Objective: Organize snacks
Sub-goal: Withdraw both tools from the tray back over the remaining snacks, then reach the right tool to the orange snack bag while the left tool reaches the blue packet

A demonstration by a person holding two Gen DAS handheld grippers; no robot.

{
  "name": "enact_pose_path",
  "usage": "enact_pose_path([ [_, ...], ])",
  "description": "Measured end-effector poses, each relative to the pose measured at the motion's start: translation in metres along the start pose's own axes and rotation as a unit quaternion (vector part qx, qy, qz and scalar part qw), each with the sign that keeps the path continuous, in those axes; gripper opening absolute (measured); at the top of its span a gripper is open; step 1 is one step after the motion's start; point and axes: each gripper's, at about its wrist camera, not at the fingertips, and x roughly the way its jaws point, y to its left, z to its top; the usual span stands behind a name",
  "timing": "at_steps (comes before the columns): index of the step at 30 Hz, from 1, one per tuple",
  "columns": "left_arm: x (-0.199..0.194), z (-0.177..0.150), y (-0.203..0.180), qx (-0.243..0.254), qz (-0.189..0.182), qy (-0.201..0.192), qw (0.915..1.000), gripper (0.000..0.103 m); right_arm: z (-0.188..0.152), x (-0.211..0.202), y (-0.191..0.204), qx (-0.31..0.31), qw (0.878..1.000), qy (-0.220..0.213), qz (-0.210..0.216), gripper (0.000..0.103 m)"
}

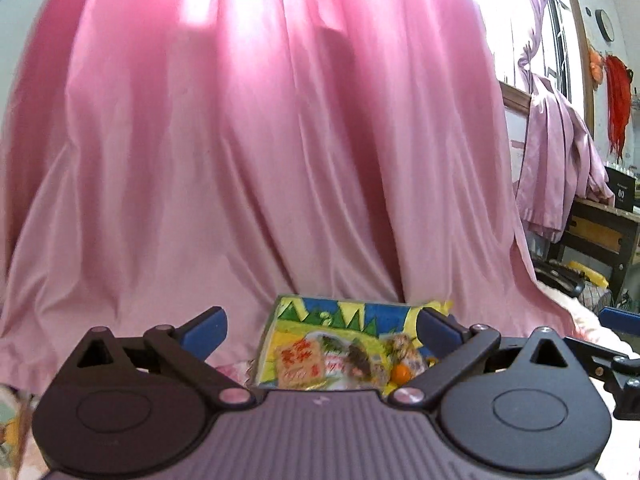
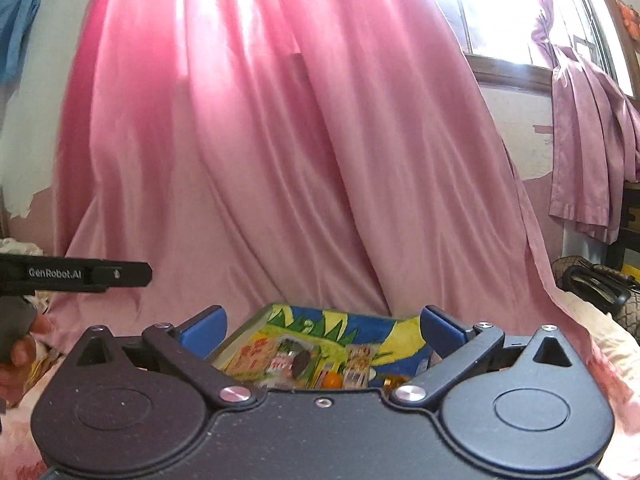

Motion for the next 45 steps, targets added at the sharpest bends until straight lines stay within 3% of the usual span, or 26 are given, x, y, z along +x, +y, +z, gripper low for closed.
enact_pose_path([
  [6, -0.033, -0.023, 0.021, 0.050, 0.038, 0.018, 0.9979, 0.103, -0.026, -0.032, 0.021, -0.014, 1.000, 0.028, 0.002, 0.102],
  [13, -0.050, -0.040, 0.042, 0.052, 0.065, 0.055, 0.9951, 0.103, -0.051, -0.044, 0.047, -0.025, 0.996, 0.077, 0.025, 0.102],
  [20, -0.025, -0.070, 0.047, 0.090, 0.069, 0.123, 0.9859, 0.103, -0.070, -0.034, 0.064, -0.049, 0.991, 0.120, 0.038, 0.102],
  [31, 0.006, -0.092, 0.057, 0.120, 0.070, 0.157, 0.9779, 0.103, -0.090, 0.003, 0.067, -0.042, 0.983, 0.175, 0.037, 0.102],
  [42, 0.044, -0.122, 0.070, 0.115, 0.074, 0.211, 0.9679, 0.103, -0.094, 0.057, 0.064, -0.027, 0.976, 0.210, 0.057, 0.102],
  [45, 0.062, -0.129, 0.062, 0.096, 0.075, 0.242, 0.9625, 0.103, -0.096, 0.072, 0.064, -0.024, 0.974, 0.217, 0.062, 0.102],
])
